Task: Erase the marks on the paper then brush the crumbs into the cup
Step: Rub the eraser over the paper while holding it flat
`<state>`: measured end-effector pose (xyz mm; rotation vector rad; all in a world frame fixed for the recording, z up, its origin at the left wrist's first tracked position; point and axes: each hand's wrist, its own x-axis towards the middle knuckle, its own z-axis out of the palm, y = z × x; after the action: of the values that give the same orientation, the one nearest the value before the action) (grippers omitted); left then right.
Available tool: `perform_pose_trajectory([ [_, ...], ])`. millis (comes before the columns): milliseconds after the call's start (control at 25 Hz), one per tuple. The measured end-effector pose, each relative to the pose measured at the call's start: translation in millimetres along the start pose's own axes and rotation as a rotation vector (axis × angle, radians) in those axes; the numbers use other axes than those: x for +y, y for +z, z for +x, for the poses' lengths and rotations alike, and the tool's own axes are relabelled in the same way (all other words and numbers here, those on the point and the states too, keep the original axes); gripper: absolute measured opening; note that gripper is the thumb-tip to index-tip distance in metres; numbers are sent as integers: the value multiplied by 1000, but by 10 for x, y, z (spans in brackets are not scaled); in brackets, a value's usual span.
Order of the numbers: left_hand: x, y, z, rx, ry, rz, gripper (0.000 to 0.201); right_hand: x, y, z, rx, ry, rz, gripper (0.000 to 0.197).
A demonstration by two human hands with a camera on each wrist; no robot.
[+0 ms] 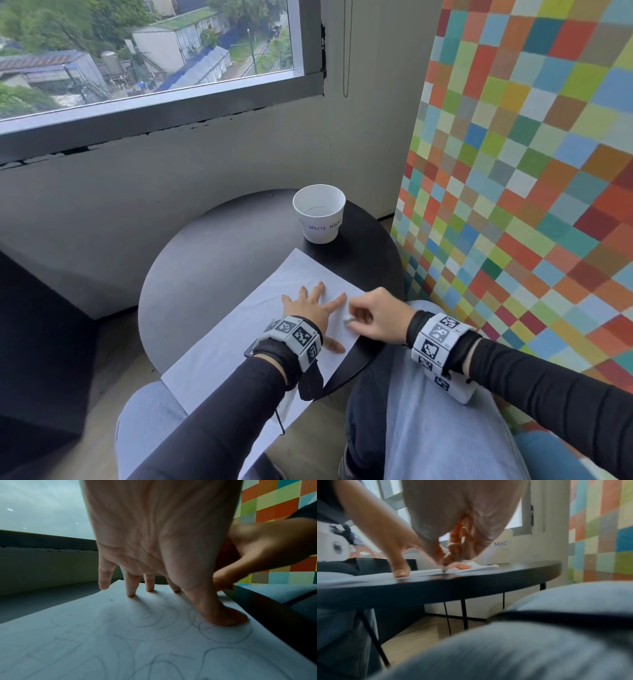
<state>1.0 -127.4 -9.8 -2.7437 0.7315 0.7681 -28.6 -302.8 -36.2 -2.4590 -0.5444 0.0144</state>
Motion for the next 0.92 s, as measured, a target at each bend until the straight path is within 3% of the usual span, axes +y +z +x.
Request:
perform_pose_trajectory([
  [40, 2, 2, 5, -1, 1, 0, 108, -24, 27, -14, -29, -26, -1, 18],
  [200, -4, -11, 6, -28, 3, -24, 109, 76, -65, 43, 101, 73, -35, 18],
  [320, -2, -8, 13, -23, 2, -18, 109, -49, 26, -44, -47, -72, 6, 20],
  [480, -8, -13, 22, -27, 0, -21, 109, 57, -45, 17, 95, 57, -14, 20],
  [640, -11, -19, 28, -29, -1, -22, 110, -29, 5, -55, -55, -80, 3, 24],
  [800, -20, -15, 21, -36, 2, -40, 110, 45, -85, -11, 56, 33, -8, 21],
  [920, -22, -4, 28, -26, 5, -37, 110, -75, 3, -89, -89, -87, 10, 23],
])
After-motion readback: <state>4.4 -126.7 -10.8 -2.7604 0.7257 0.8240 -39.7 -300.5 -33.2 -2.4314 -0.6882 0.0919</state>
